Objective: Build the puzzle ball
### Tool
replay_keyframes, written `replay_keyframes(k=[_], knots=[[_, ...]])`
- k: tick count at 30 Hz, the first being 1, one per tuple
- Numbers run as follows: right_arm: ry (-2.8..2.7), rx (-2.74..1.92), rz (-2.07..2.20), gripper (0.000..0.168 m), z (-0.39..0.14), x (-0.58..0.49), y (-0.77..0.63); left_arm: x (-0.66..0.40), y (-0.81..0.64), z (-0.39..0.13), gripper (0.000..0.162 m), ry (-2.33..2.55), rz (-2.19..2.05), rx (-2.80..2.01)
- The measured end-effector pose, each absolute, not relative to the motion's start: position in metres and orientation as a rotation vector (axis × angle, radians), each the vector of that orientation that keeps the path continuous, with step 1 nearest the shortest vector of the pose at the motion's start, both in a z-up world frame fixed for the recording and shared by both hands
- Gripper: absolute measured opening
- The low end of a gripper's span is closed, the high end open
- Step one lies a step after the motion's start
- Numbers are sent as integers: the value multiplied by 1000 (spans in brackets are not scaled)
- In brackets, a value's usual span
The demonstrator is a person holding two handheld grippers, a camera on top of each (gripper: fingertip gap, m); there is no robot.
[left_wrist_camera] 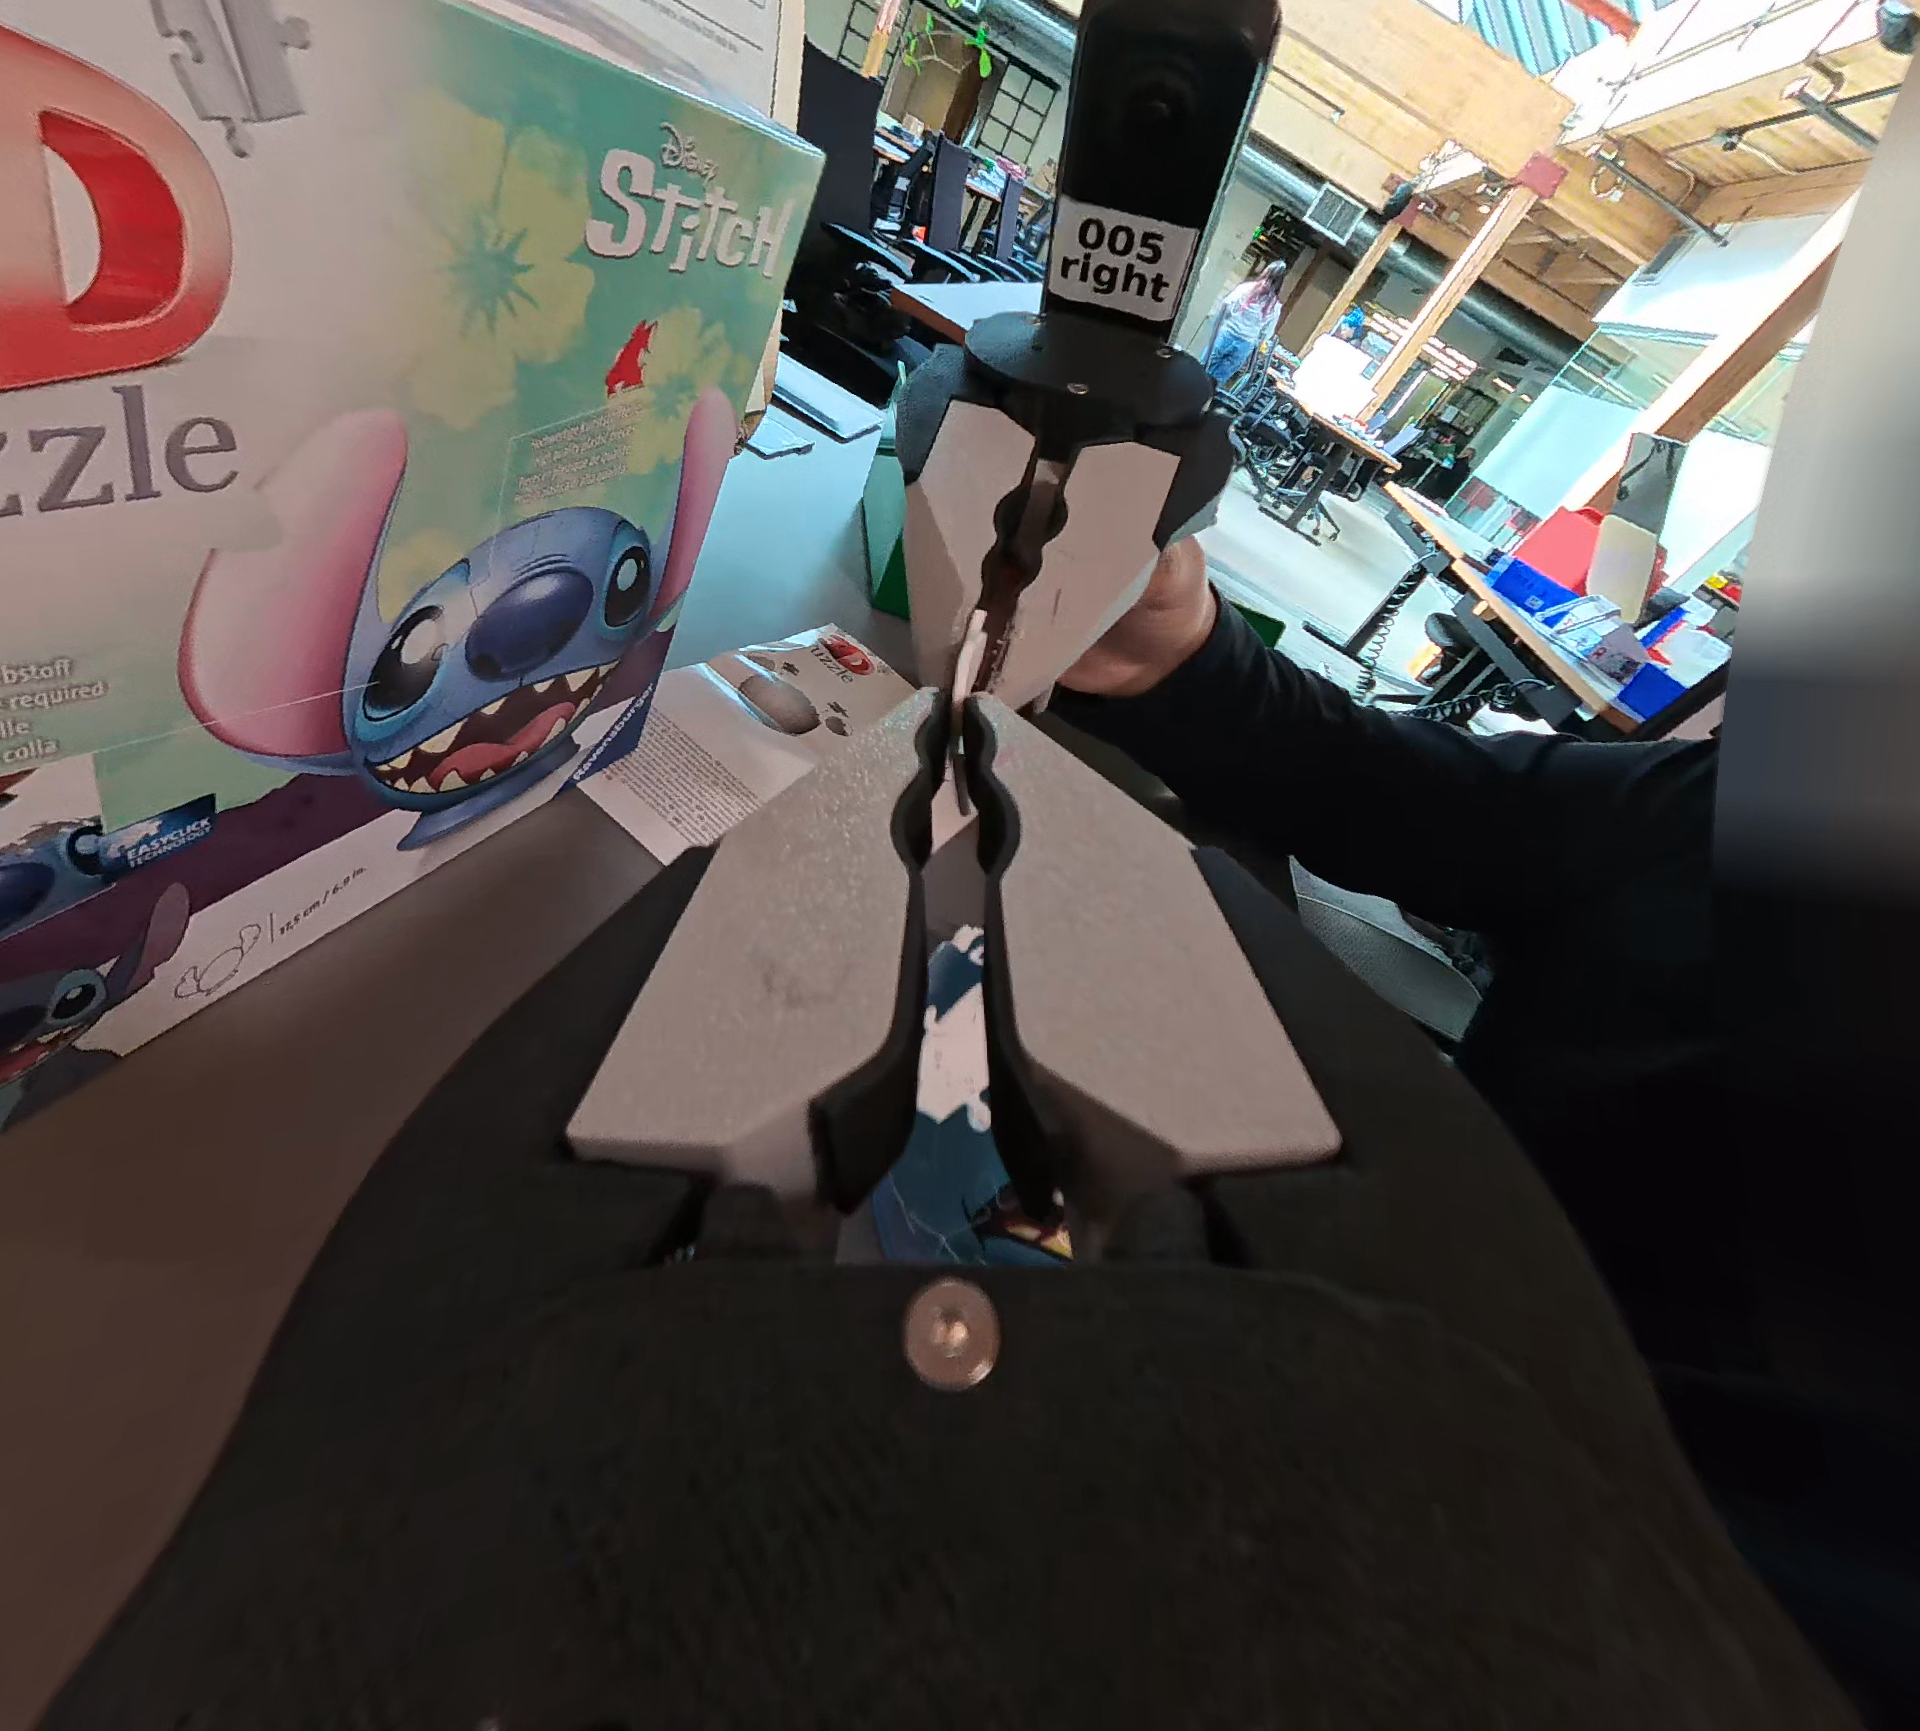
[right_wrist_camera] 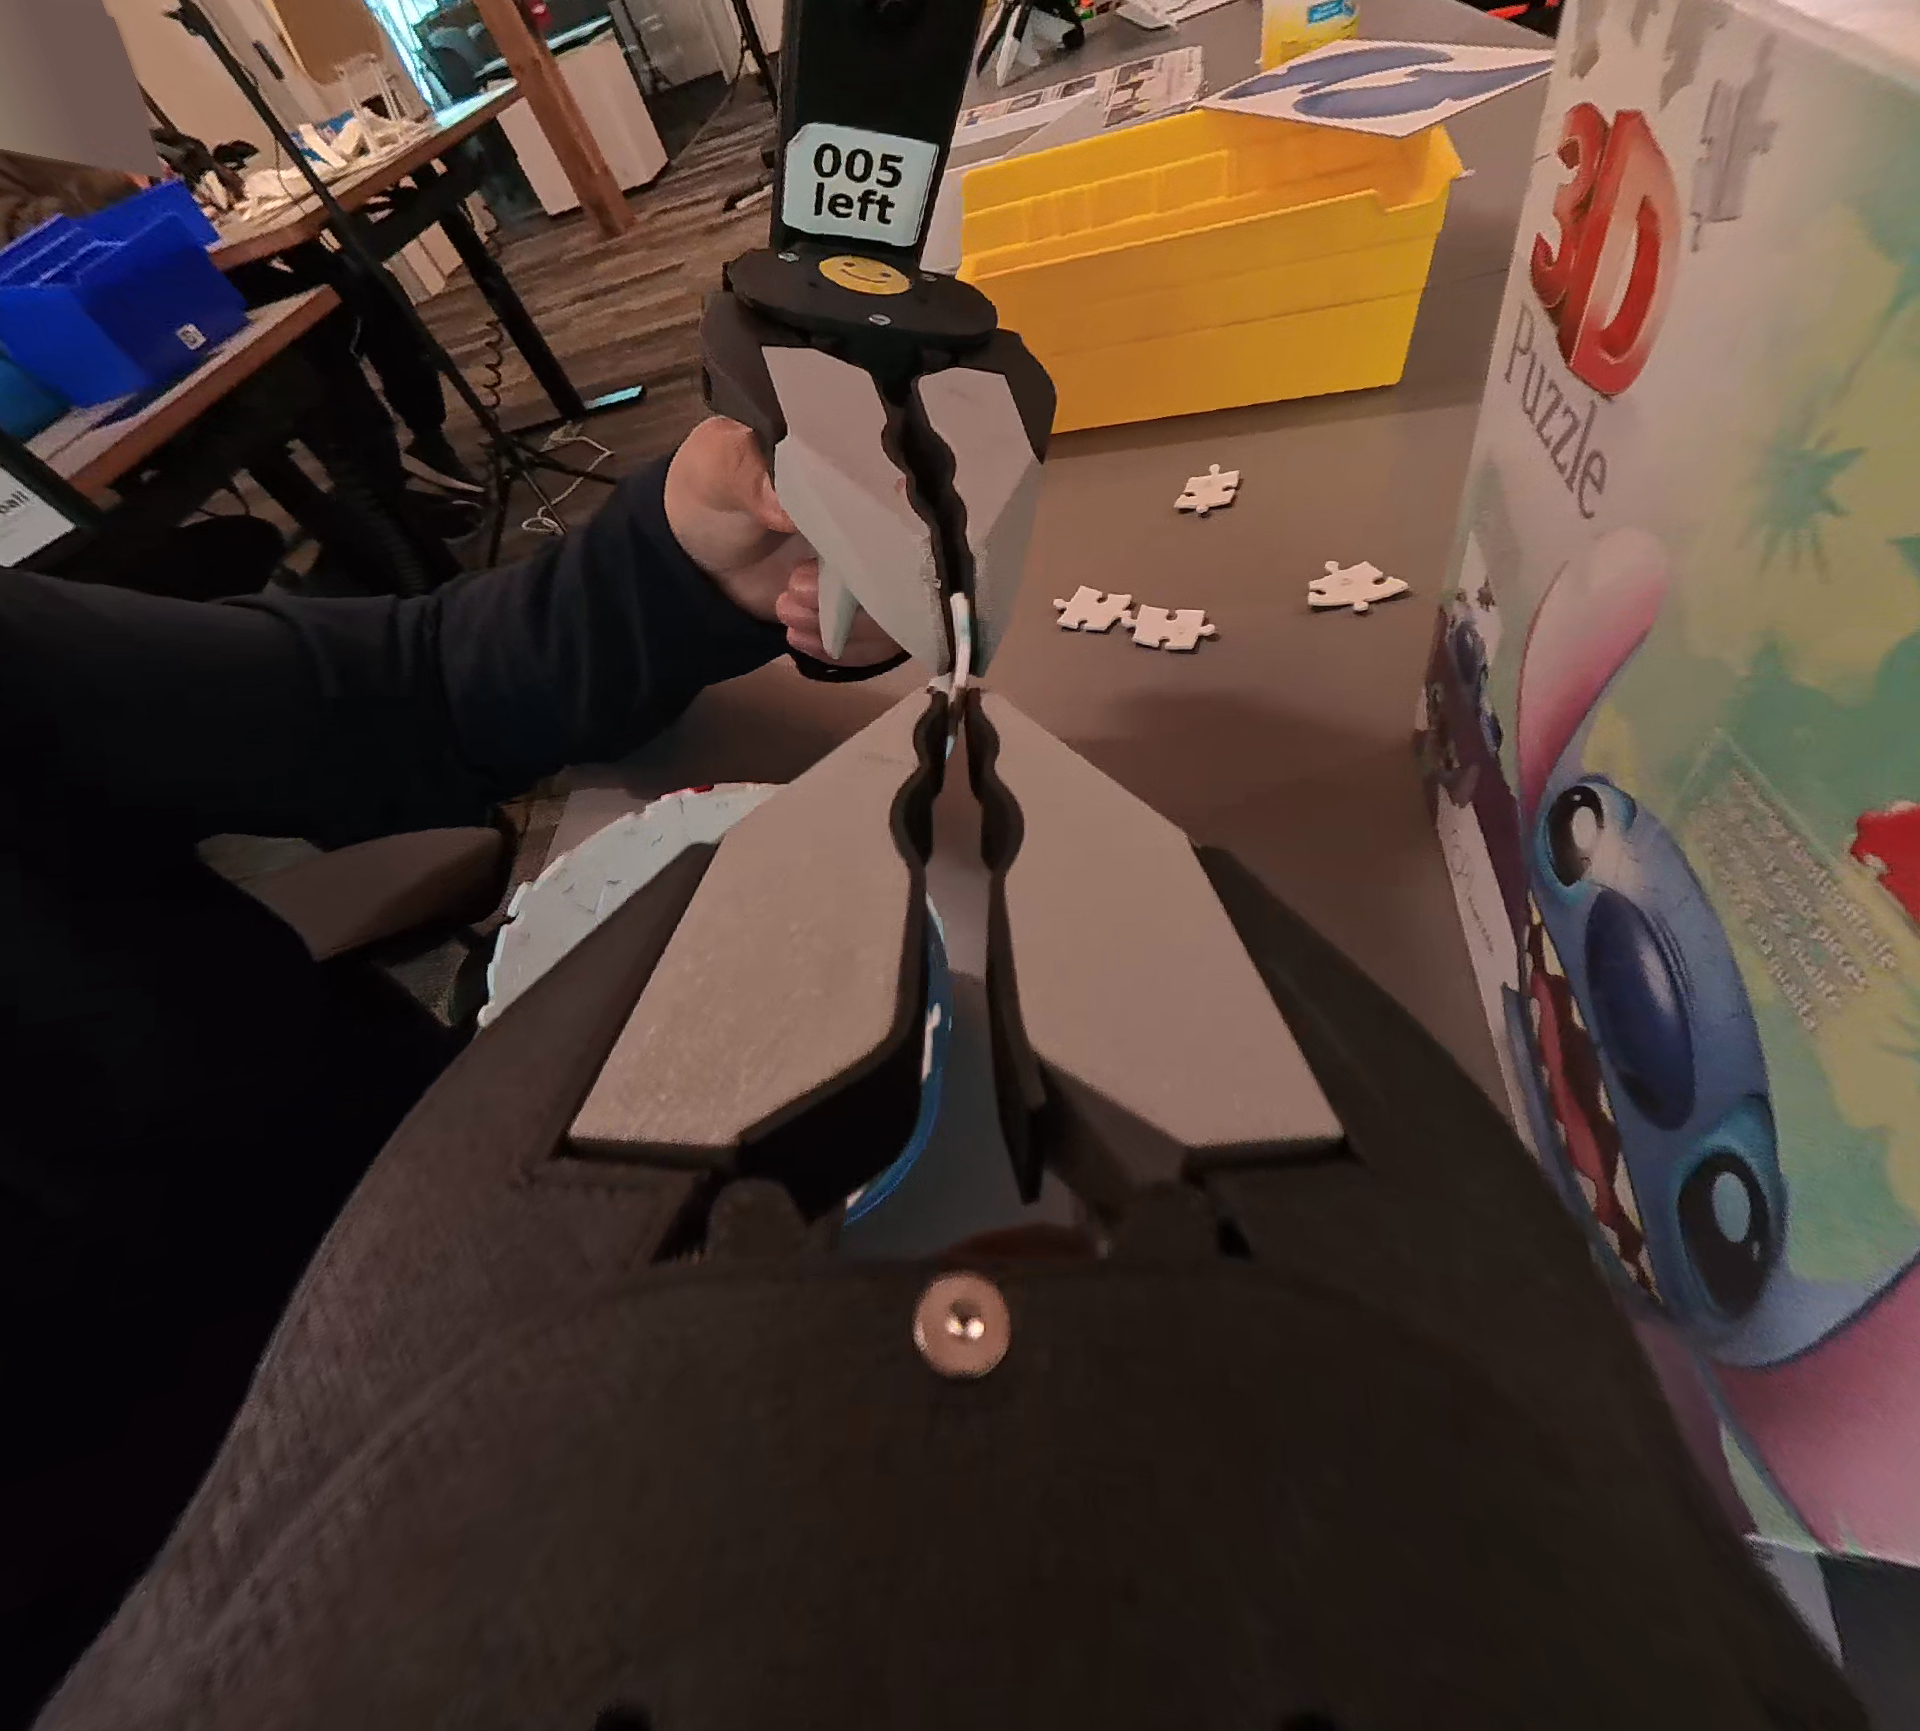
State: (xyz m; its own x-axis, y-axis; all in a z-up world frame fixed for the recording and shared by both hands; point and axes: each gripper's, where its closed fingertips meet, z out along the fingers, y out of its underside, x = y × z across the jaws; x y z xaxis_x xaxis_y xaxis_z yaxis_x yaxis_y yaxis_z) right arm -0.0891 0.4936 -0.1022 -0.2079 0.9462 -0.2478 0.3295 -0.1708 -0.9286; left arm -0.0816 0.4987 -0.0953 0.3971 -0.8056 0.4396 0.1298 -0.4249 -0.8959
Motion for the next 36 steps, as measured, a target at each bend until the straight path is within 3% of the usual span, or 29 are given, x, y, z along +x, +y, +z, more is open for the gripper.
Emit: replay_keyframes(k=[14, 19, 36], knots=[[-1640, -1473, 1184, 0, -112, -85, 494, -70, 493, -125, 0, 754, -1078, -1809], [-1691, -1478, 1162, 0, -116, -82, 492, -73, 484, -121, 13, 823, -1082, -1810], [-2026, -1237, 772, 0, -126, -82, 458, -102, 463, -116, 16, 887, -975, -1861]])
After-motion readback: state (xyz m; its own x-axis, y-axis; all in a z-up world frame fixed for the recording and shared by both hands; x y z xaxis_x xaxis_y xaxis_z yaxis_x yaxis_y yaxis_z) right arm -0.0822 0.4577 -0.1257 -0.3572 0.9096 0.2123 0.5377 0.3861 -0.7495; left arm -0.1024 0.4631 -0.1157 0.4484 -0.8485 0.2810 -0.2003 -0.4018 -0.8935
